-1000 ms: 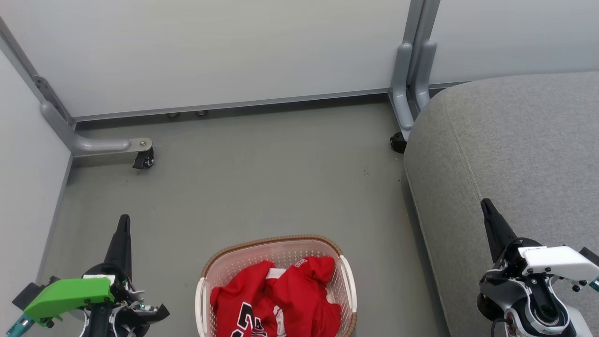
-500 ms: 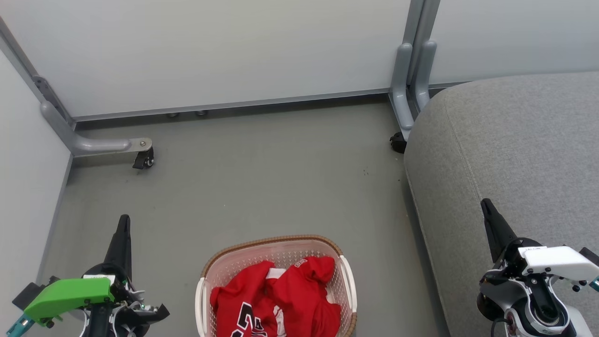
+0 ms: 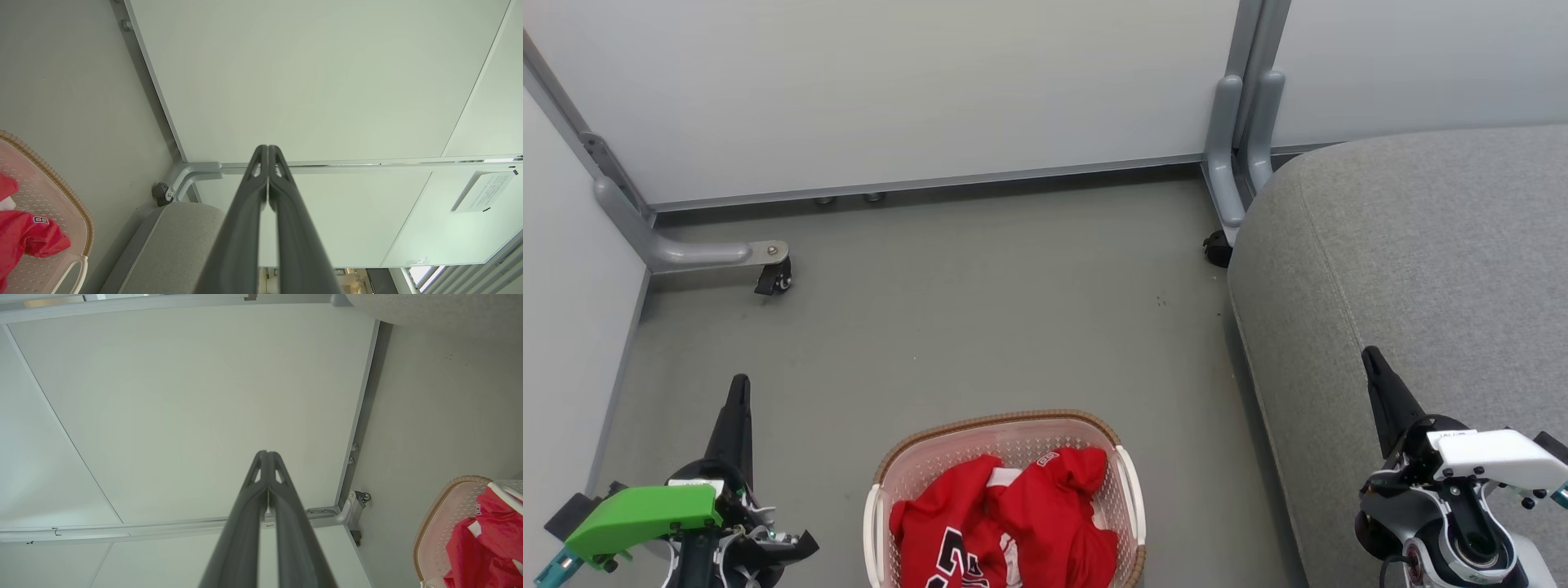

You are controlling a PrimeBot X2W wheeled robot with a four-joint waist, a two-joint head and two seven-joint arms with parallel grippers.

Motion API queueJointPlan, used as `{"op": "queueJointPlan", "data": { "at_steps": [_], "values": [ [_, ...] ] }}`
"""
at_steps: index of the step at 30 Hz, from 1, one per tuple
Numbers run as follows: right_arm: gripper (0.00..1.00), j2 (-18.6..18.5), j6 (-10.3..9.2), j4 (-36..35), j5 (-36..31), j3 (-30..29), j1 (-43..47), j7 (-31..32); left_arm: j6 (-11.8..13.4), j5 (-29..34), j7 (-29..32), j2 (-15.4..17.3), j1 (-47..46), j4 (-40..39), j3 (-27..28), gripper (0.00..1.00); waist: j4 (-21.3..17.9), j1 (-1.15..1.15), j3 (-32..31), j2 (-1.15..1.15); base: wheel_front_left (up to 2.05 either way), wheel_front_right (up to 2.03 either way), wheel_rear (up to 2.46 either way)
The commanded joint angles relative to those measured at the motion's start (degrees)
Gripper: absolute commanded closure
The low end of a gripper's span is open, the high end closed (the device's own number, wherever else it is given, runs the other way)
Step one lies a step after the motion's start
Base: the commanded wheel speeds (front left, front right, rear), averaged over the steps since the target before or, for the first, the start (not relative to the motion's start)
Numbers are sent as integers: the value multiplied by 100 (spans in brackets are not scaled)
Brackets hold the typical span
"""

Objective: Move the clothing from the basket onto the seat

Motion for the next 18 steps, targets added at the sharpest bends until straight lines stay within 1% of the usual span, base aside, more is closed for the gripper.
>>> {"op": "queueJointPlan", "data": {
  "at_steps": [1, 18],
  "values": [
    [100, -5, 2, 9, -20, 1, -33, 12, -37, -18, 14, 32, -66, 6, 1, 100, 0, 0, 0, 0, 0, 0, 0],
    [100, -5, 2, 9, -20, 1, -33, 12, -37, -18, 14, 32, -66, 6, 1, 100, 0, 0, 0, 0, 0, 0, 0]
  ]
}}
